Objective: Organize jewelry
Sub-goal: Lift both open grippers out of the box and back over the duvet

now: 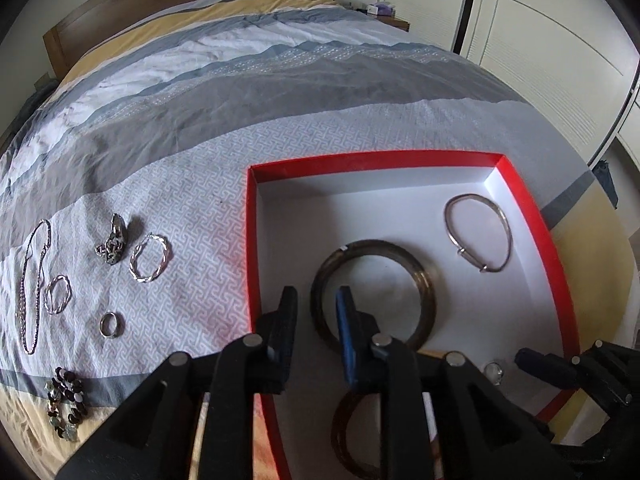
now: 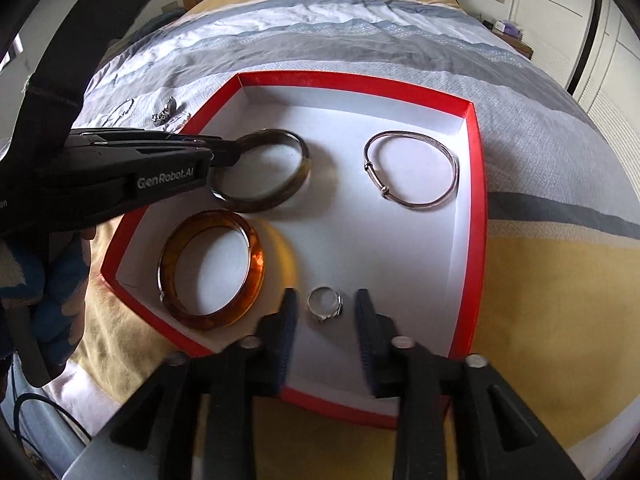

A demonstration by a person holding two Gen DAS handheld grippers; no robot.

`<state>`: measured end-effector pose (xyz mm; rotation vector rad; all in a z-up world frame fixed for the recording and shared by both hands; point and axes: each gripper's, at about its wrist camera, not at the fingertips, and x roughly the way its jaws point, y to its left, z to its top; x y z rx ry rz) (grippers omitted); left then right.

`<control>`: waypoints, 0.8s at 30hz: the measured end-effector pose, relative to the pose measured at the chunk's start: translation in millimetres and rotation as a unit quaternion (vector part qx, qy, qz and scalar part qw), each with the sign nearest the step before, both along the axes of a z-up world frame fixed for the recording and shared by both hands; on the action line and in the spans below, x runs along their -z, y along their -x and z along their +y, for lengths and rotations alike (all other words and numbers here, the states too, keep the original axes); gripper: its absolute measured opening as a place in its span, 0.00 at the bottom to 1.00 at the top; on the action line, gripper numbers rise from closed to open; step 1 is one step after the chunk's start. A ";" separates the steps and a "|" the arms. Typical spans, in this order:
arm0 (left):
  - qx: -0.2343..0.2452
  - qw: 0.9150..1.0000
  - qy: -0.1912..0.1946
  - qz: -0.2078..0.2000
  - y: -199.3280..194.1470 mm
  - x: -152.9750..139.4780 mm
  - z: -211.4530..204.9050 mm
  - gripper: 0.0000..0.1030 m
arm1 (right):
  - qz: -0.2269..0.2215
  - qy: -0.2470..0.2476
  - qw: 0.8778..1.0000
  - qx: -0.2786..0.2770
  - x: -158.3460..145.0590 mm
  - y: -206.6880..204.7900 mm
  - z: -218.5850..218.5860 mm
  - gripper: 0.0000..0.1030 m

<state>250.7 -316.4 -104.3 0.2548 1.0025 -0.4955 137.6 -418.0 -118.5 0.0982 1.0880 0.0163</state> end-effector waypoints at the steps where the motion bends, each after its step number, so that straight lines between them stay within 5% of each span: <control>1: 0.001 1.000 0.003 -0.002 2.3 -4.7 2.2 0.19 | -0.001 0.000 1.000 0.002 -2.9 3.0 -0.4 0.36; 9: -0.003 0.999 0.012 -0.041 45.7 -53.7 34.6 0.33 | -0.036 0.000 0.999 0.014 -41.9 39.2 3.6 0.37; 24: -0.059 0.995 -0.007 -0.084 131.8 -111.6 148.3 0.36 | -0.092 -0.008 0.996 -0.019 -111.0 89.3 64.6 0.37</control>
